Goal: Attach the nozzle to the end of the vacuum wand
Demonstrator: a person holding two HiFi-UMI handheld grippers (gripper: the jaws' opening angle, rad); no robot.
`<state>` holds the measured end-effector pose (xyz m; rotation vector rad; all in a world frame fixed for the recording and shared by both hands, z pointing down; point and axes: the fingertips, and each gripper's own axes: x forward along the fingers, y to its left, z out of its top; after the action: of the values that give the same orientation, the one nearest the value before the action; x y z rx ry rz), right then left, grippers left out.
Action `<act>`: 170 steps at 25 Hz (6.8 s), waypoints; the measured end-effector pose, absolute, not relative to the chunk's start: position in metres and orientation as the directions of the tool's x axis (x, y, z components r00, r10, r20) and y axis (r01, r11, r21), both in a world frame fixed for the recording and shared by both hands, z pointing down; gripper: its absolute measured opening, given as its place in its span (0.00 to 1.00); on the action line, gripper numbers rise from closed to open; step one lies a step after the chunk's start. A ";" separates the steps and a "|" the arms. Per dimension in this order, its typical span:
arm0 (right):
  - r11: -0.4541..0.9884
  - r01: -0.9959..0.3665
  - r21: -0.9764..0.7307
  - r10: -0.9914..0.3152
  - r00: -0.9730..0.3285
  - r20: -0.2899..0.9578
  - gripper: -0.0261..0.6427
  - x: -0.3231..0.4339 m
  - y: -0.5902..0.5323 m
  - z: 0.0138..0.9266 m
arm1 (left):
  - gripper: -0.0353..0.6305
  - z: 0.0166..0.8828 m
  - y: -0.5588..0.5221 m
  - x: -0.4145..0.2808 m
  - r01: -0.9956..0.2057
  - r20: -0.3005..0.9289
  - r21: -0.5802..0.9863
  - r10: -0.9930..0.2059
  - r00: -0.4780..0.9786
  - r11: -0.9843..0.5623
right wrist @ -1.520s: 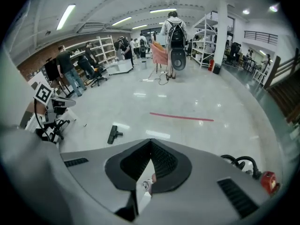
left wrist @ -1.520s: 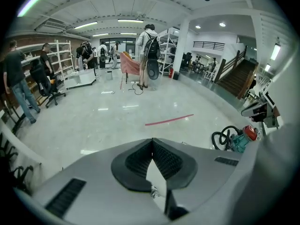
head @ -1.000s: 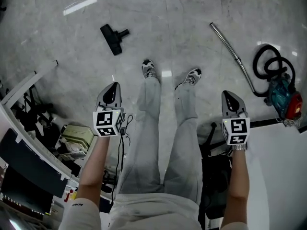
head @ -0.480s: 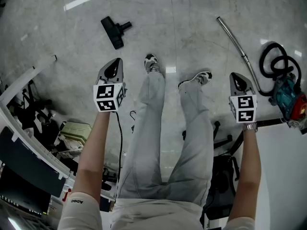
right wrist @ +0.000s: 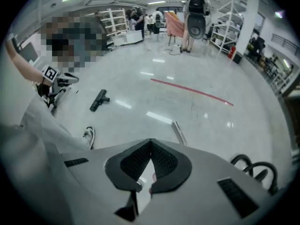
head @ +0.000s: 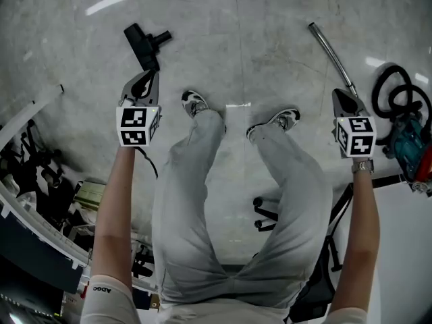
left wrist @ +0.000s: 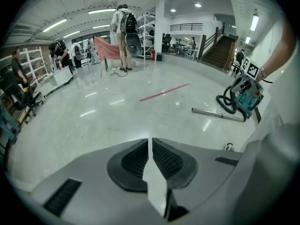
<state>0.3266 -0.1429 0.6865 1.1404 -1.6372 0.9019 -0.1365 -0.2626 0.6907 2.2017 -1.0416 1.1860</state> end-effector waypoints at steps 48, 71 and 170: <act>0.593 -0.800 0.090 -0.181 -0.024 0.983 0.37 0.457 -0.214 1.033 | 0.36 1.041 -0.340 -0.192 -0.132 0.994 -0.055 -0.067 0.091 -0.990; 0.777 -0.628 0.043 -0.258 -0.256 0.932 0.27 0.321 -0.253 0.983 | 0.33 0.987 -0.343 0.056 0.213 0.873 -0.120 -0.001 0.488 -0.970; 0.781 -0.545 -0.304 -0.095 -0.584 0.806 0.33 0.188 -0.224 0.965 | 0.36 0.954 -0.233 0.182 0.427 0.705 -0.001 0.302 0.641 -0.904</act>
<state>0.1881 -0.2240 0.9654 0.4742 -2.1295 0.6819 0.1819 -0.2326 0.9542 2.9960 0.6708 1.2363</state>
